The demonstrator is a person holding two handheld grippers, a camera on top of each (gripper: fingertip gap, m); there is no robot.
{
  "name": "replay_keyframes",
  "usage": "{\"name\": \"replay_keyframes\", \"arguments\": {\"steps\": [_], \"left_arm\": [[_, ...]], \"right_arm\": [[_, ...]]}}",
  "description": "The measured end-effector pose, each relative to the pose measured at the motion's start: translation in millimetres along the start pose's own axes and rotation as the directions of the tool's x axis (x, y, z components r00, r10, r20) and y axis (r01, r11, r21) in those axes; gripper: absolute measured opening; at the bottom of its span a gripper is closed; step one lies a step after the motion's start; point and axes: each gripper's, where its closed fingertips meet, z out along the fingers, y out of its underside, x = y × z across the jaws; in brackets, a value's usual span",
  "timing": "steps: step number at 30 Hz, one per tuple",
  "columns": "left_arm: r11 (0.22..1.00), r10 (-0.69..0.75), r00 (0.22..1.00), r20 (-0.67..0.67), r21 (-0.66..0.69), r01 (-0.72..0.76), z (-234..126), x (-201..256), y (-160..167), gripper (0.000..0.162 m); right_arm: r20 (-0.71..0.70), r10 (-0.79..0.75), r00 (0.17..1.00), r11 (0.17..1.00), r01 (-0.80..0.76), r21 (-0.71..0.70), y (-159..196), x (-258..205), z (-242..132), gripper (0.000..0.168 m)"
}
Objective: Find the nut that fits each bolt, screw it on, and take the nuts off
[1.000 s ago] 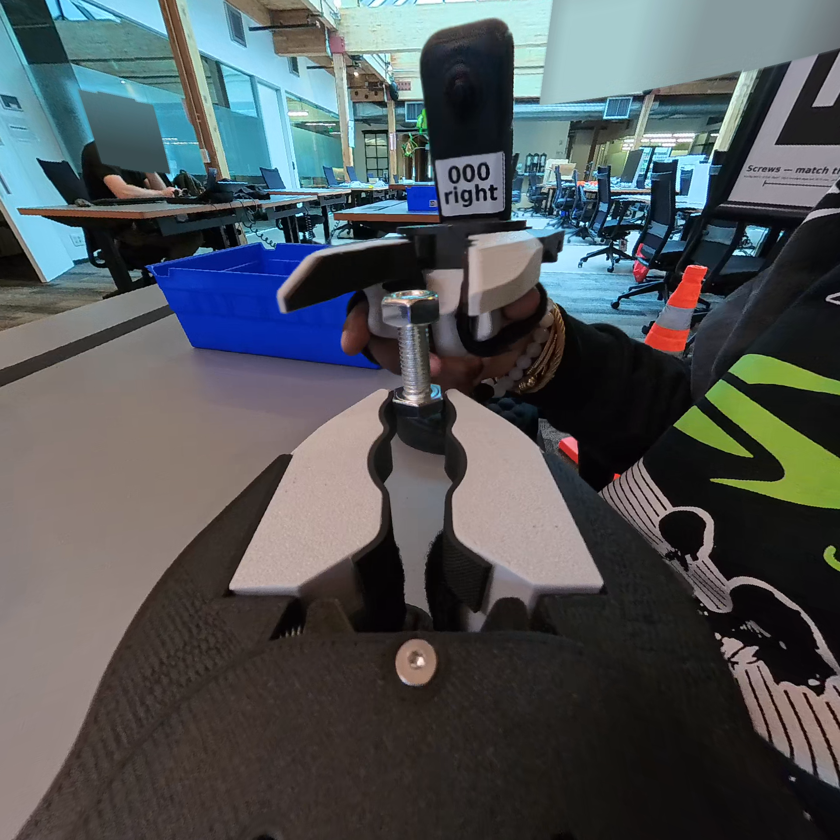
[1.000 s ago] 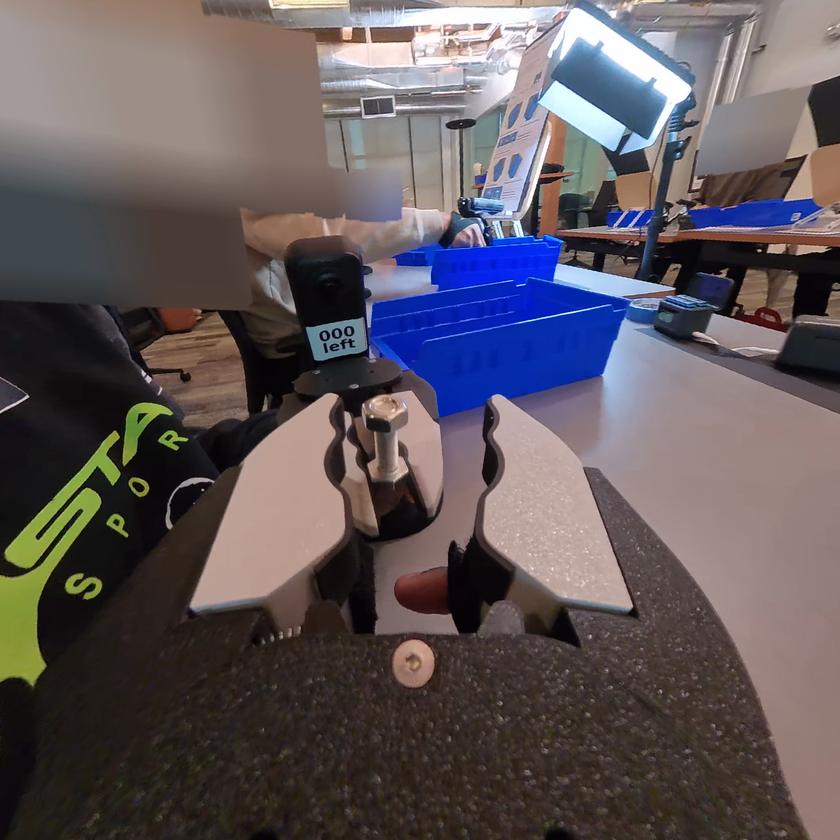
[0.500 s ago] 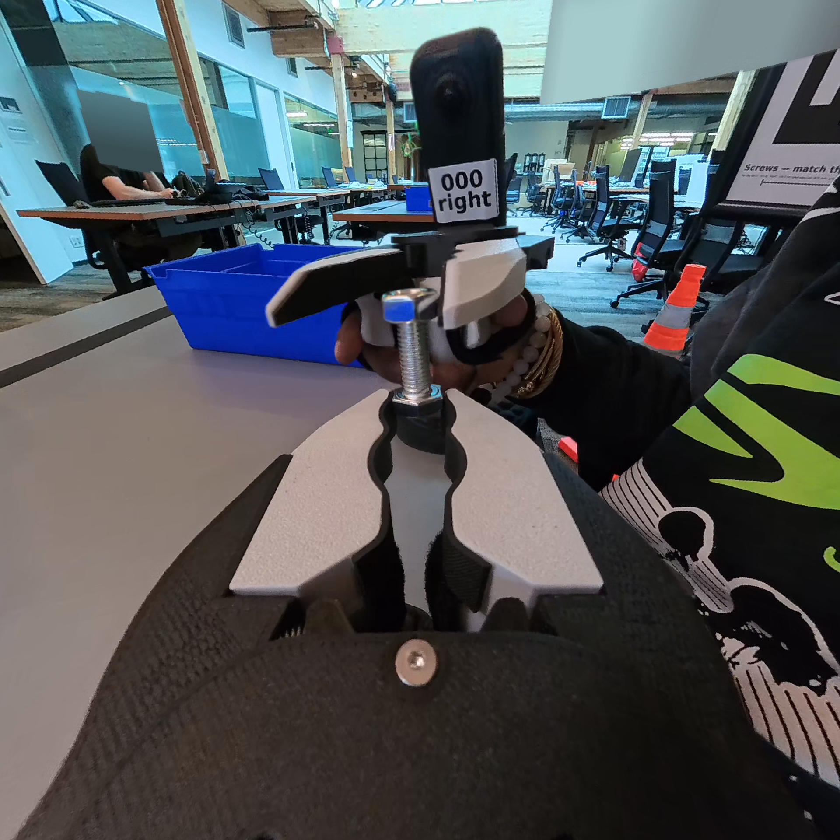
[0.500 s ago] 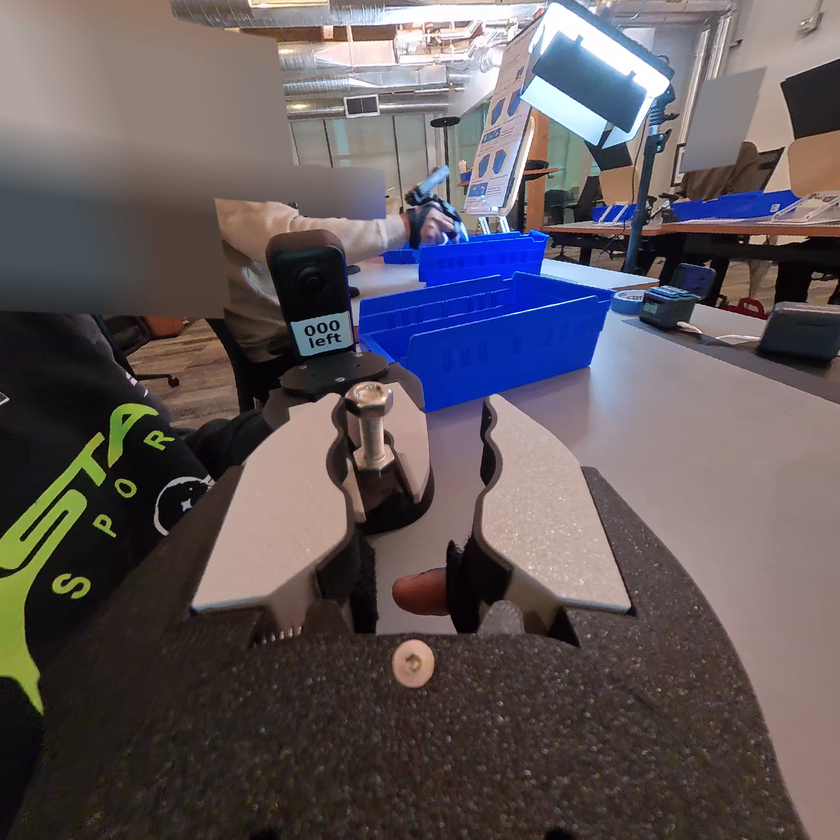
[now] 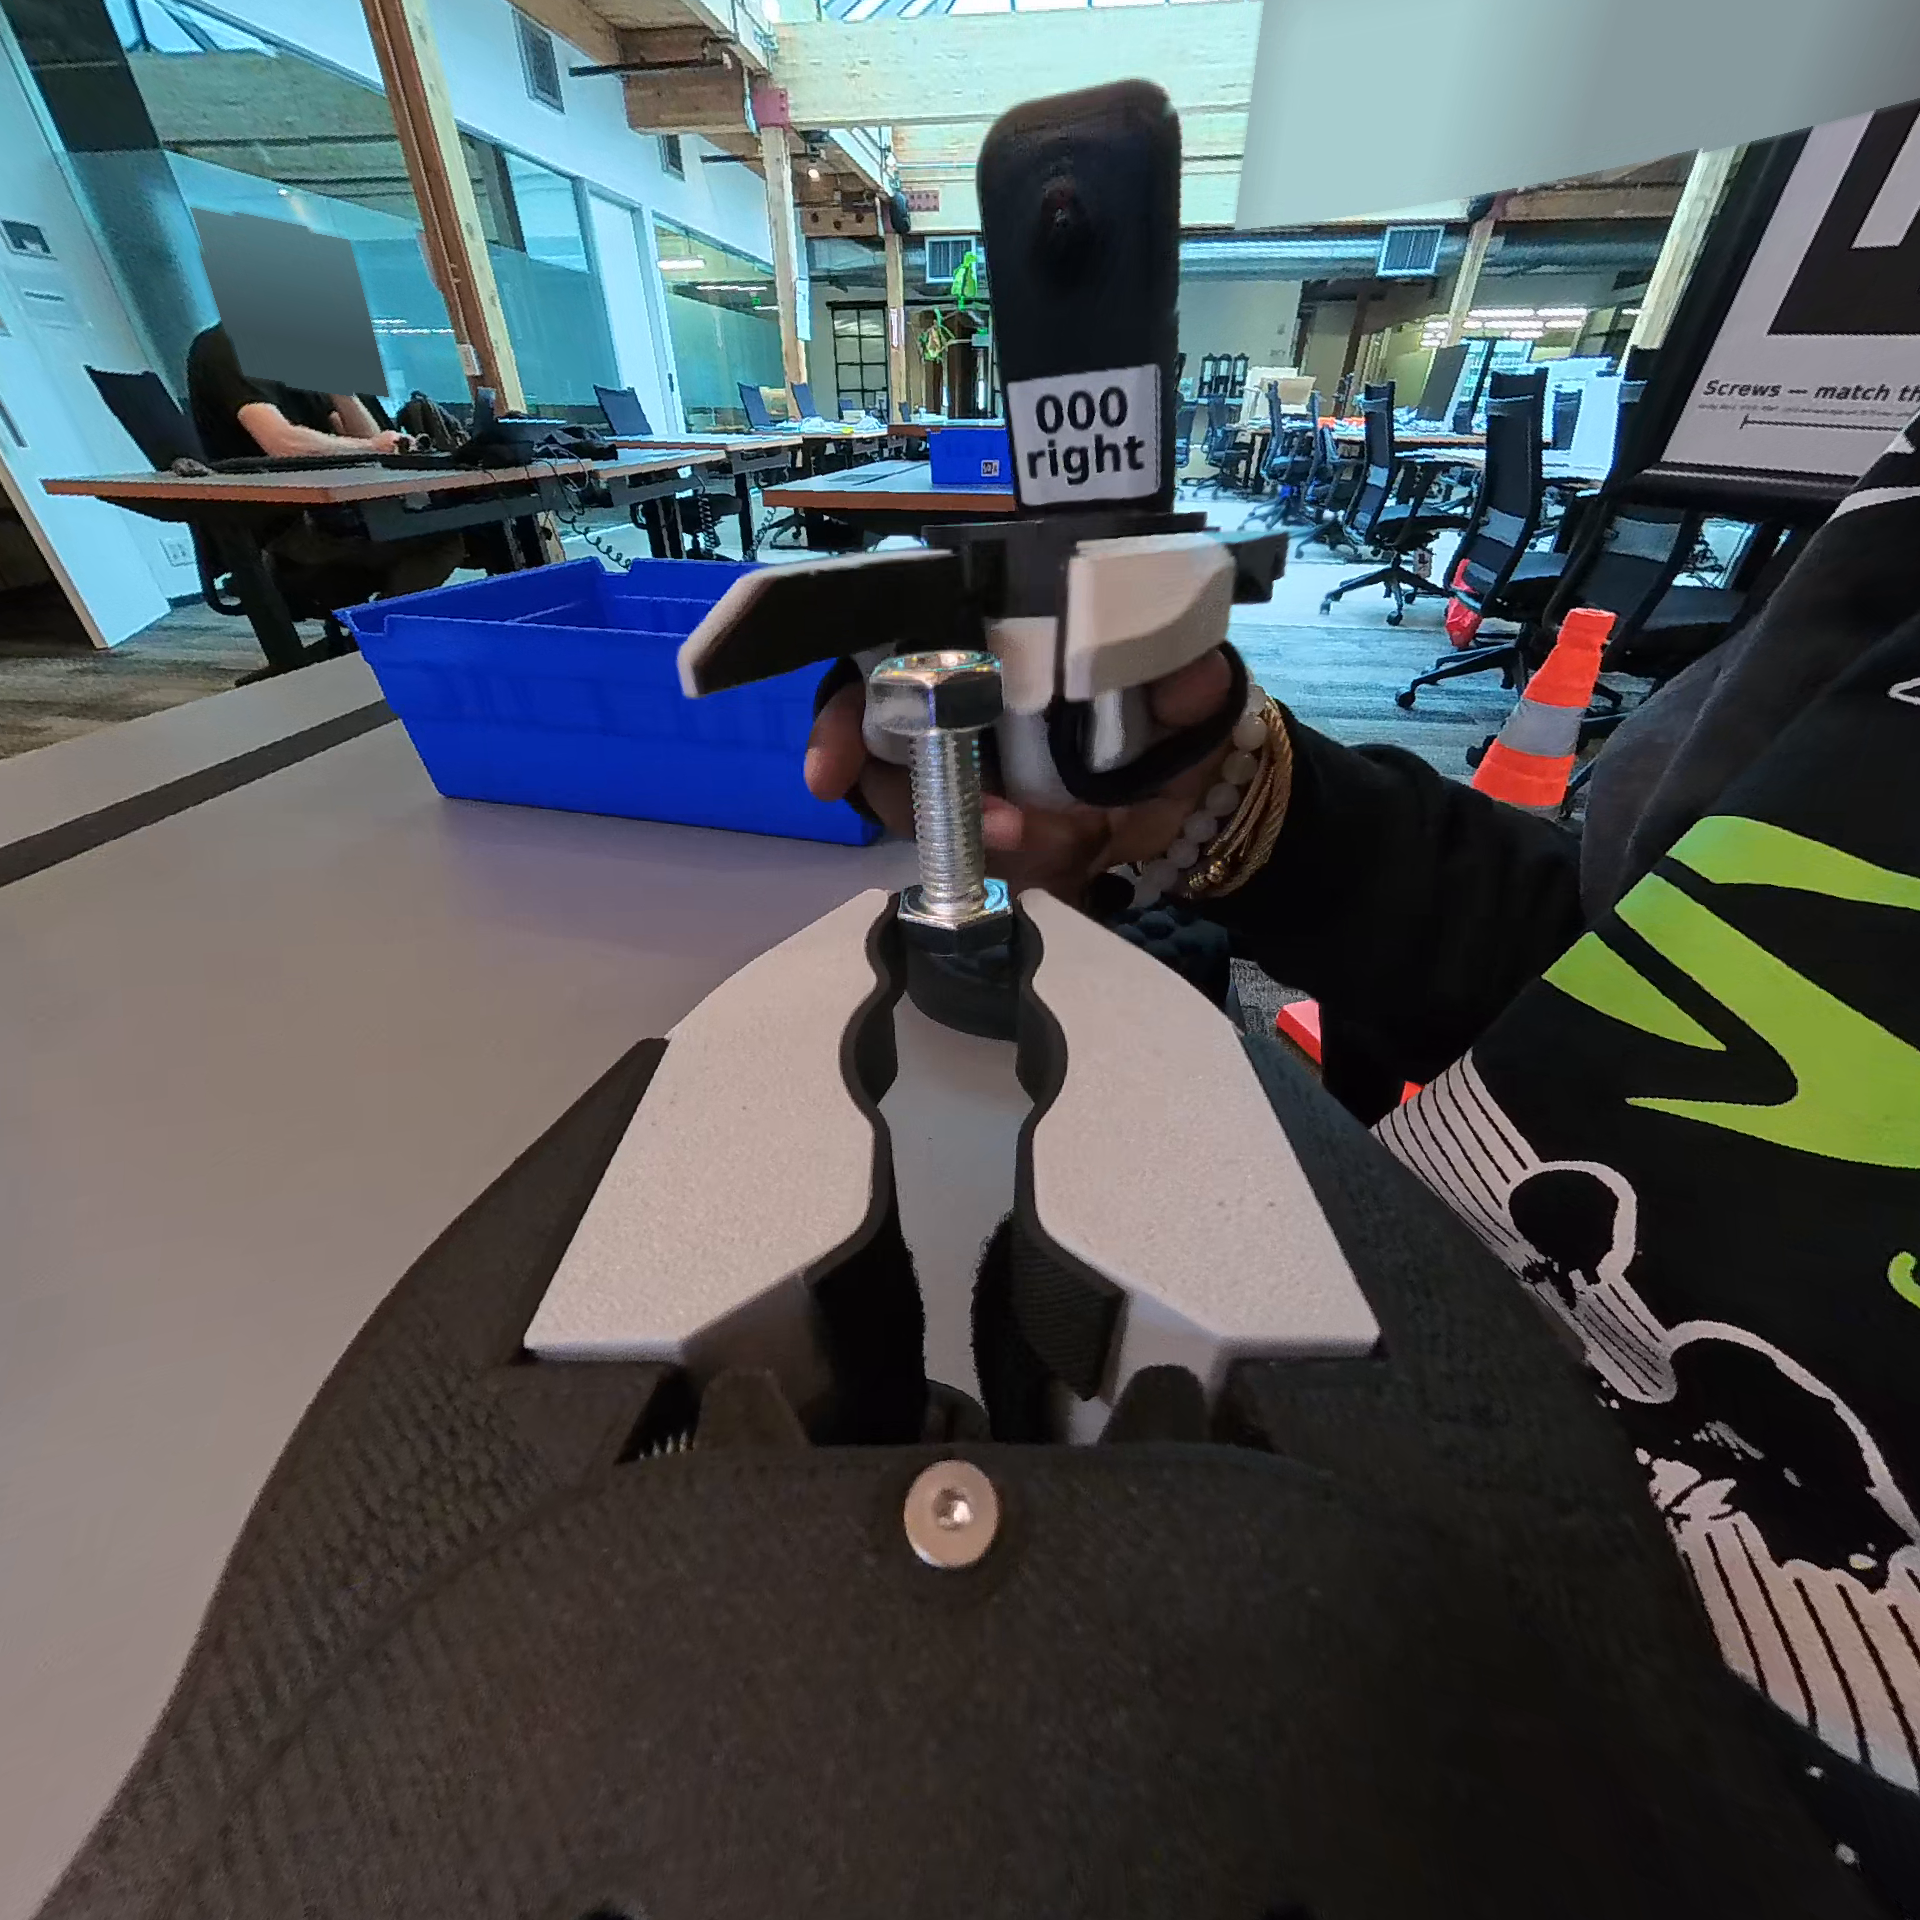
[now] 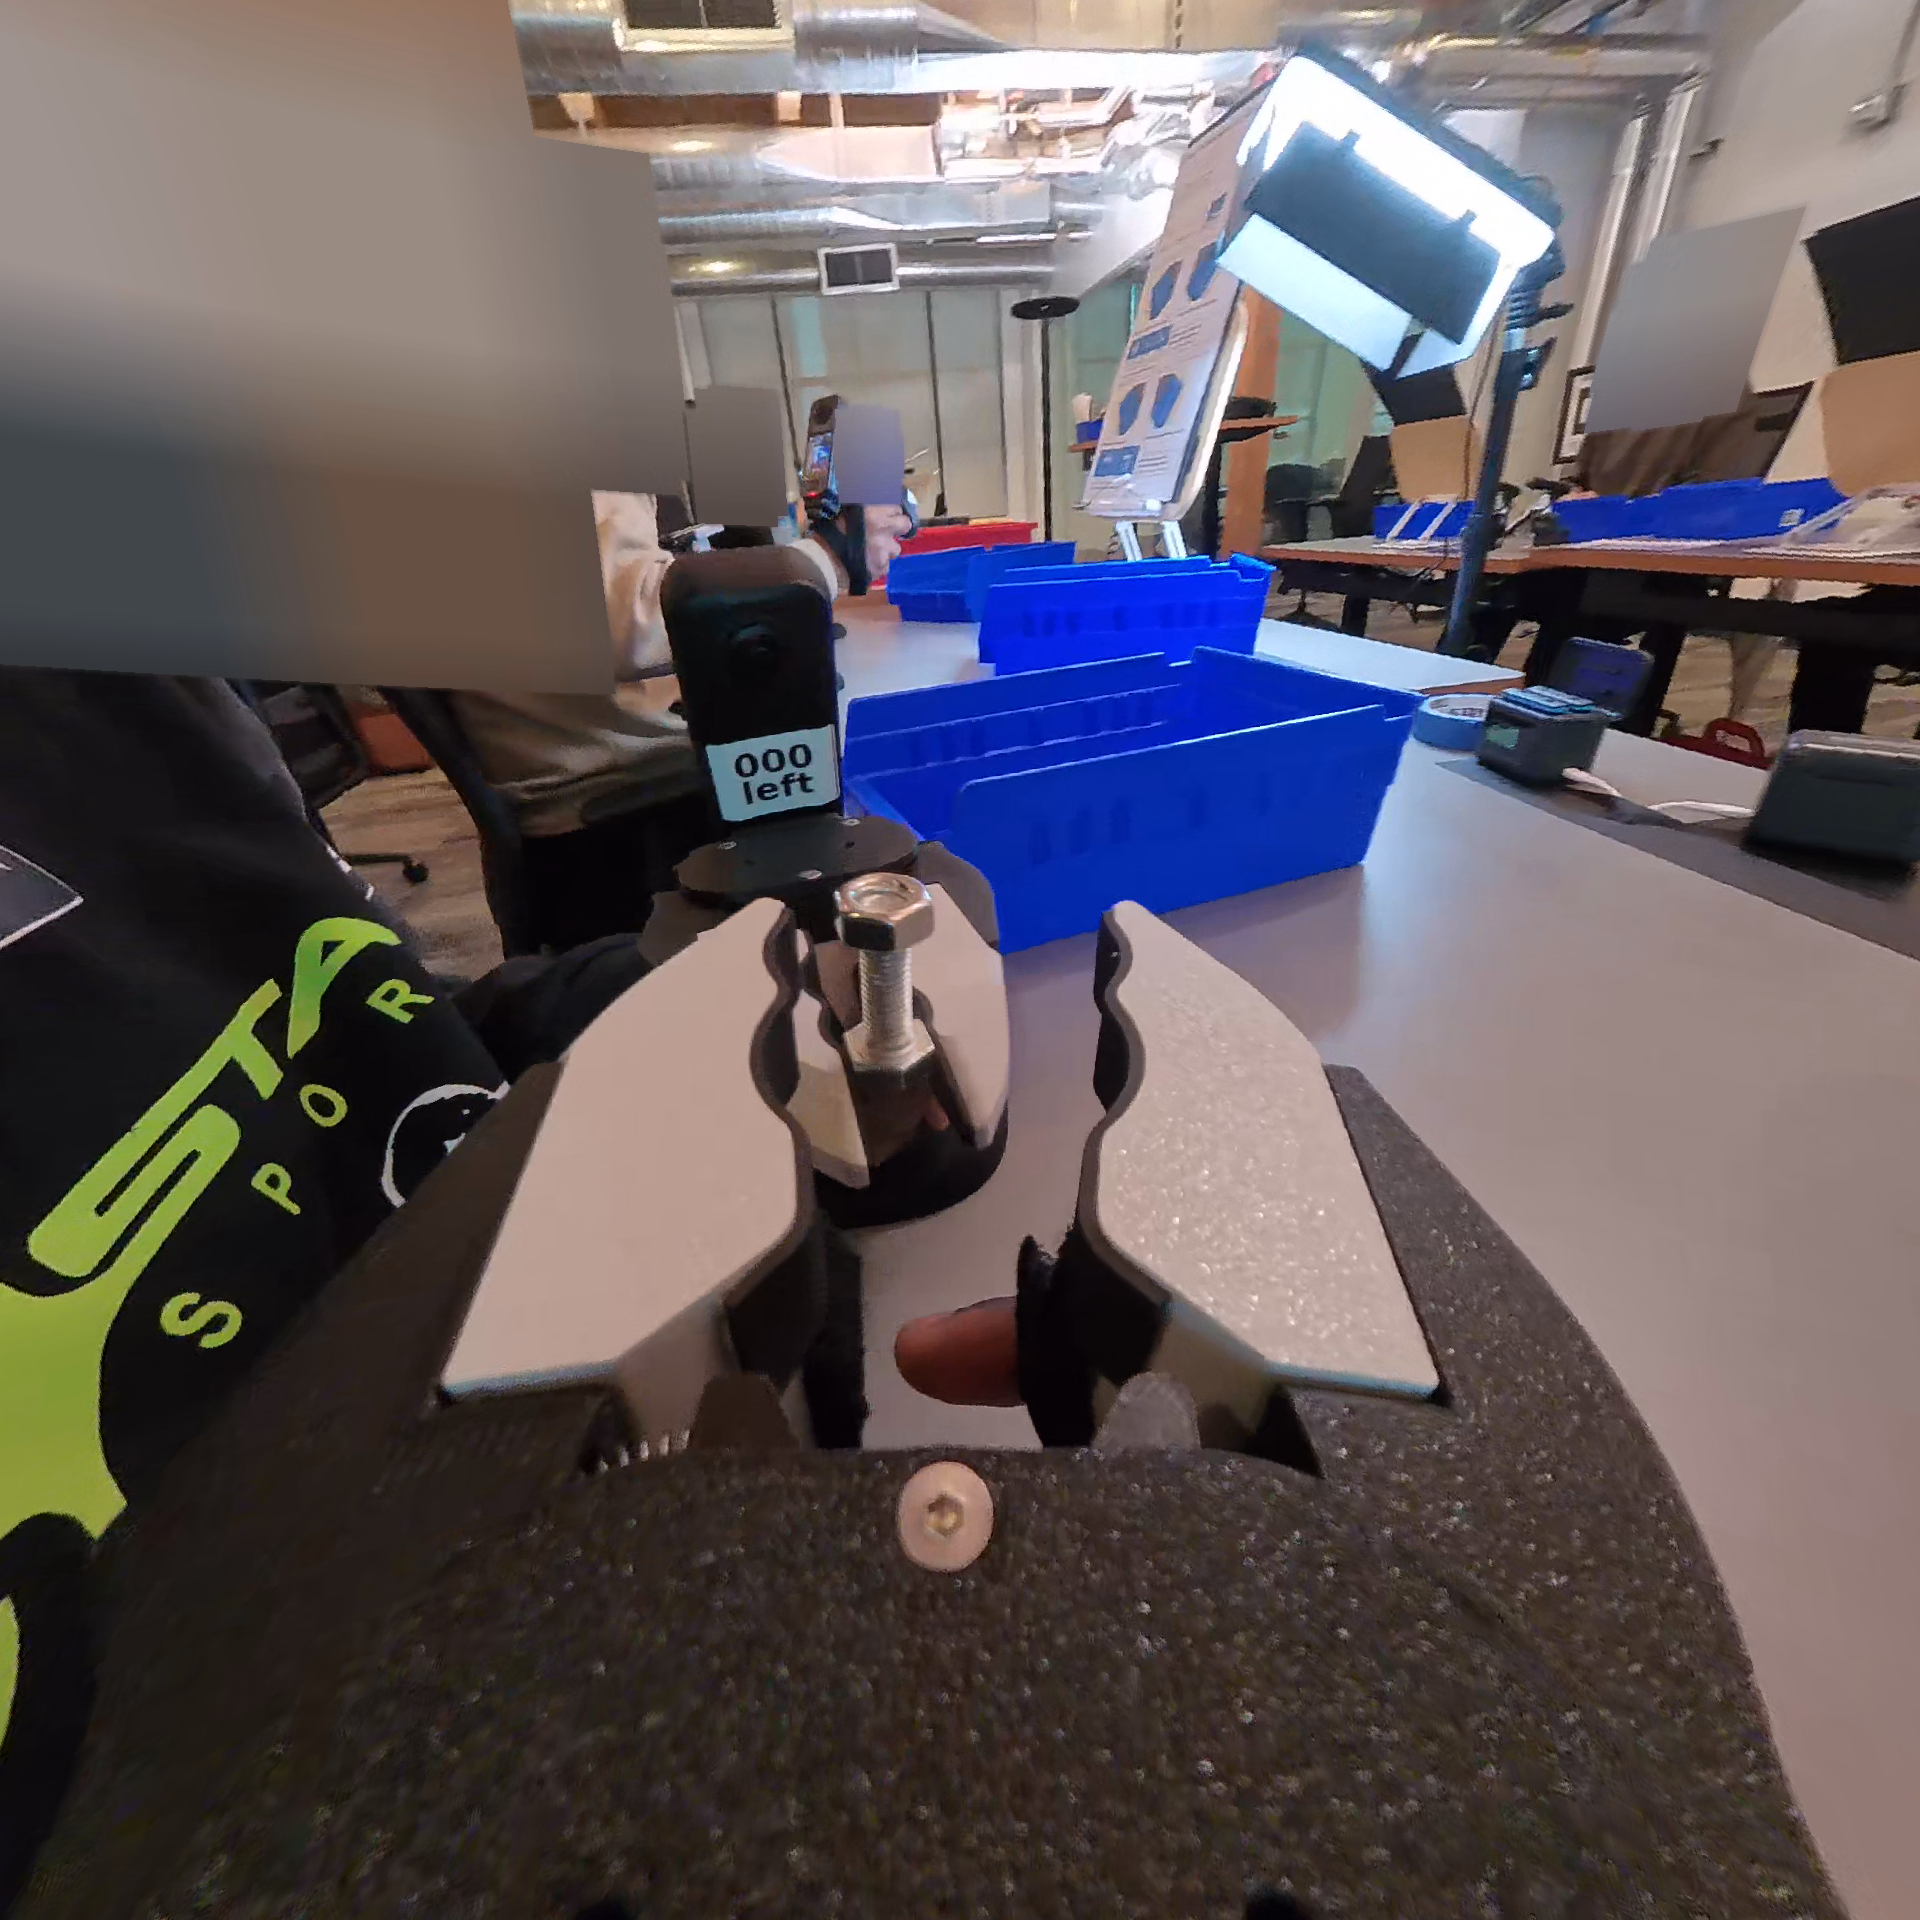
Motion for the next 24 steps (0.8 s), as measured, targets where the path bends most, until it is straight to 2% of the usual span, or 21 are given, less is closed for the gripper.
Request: {"name": "replay_keyframes", "arguments": {"steps": [10,18,21,24], "left_arm": [[1.0,0.009,1.0,-0.002,-0.004,-0.009,0.2,1.0,0.7,0.018],[1.0,-0.006,1.0,0.0,0.007,0.006,-0.9,-0.8,-0.5,0.018],[1.0,-0.011,1.0,-0.002,0.016,0.011,-1.7,-1.0,-1.7,0.018],[1.0,-0.009,1.0,0.0,0.013,0.009,-1.3,-1.0,-1.3,0.019]], "right_arm": [[0.003,0.011,1.0,0.999,-0.011,-0.041,7.4,0.0,30.5,0.058],[-0.042,0.015,0.999,1.0,-0.016,-0.021,4.5,8.9,4.3,0.059],[-0.091,0.012,0.996,1.0,-0.014,-0.012,4.0,17.7,-7.7,0.046],[-0.096,0.019,0.995,1.0,-0.018,0.009,0.8,19.2,-15.1,0.046]]}}
